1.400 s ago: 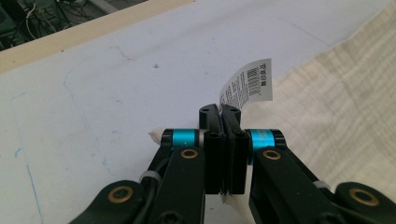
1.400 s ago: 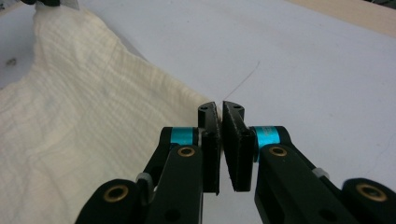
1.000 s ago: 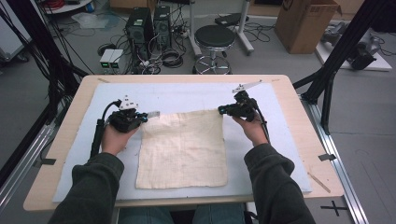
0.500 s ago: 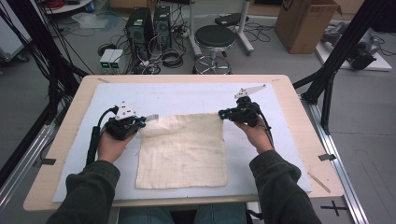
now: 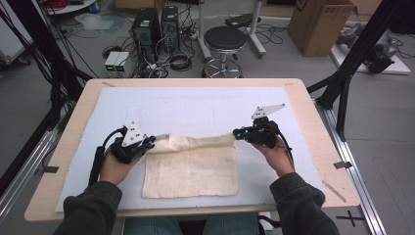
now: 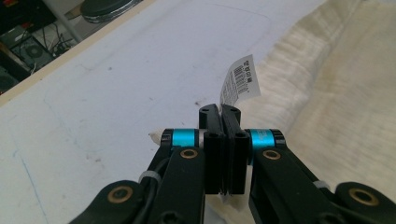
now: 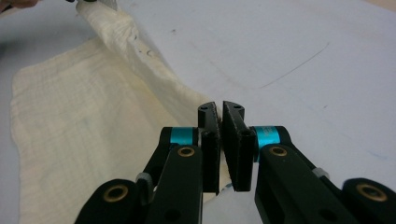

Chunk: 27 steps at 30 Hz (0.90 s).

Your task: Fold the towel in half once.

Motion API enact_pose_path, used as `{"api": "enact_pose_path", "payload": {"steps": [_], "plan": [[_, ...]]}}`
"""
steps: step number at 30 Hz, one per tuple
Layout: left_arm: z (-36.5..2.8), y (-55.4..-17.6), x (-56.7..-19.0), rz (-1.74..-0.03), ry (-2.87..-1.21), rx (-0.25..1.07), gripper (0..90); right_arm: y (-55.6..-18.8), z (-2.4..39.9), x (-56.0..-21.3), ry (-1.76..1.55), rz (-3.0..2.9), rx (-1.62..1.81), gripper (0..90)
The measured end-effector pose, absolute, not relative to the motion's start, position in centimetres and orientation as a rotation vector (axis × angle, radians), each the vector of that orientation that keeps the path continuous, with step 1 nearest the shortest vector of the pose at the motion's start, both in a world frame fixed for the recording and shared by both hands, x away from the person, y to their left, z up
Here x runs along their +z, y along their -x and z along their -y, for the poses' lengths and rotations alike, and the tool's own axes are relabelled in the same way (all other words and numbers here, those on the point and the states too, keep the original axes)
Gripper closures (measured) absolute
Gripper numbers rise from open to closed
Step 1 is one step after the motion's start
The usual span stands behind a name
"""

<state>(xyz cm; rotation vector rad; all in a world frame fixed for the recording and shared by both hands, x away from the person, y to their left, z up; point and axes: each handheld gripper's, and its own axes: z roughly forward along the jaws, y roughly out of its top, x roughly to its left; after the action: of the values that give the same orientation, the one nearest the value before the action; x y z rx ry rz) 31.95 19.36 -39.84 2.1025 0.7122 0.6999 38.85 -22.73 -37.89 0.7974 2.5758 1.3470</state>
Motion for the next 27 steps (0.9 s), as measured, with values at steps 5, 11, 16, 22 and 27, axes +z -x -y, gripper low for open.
{"api": "enact_pose_path", "payload": {"steps": [5,11,16,22,27], "plan": [[-19.4,-30.5,-40.5,-0.663,-2.133,0.706,88.0,-37.9,22.8,-38.6,-0.779,-2.589,1.328,85.5],[-19.3,-29.0,-41.0,-0.612,-2.134,0.711,87.9,-36.7,22.6,-38.7,-0.754,-2.596,1.336,85.5],[-19.6,-27.7,-41.5,-0.572,-2.138,0.71,87.9,-35.7,22.6,-38.9,-0.737,-2.599,1.343,85.5],[-20.1,-26.6,-42.4,-0.554,-2.14,0.678,87.4,-34.7,22.6,-39.8,-0.741,-2.611,1.316,85.5],[-20.2,-26.0,-42.8,-0.538,-2.16,0.628,79.7,-34.3,22.7,-40.2,-0.747,-2.616,1.319,85.4]]}}
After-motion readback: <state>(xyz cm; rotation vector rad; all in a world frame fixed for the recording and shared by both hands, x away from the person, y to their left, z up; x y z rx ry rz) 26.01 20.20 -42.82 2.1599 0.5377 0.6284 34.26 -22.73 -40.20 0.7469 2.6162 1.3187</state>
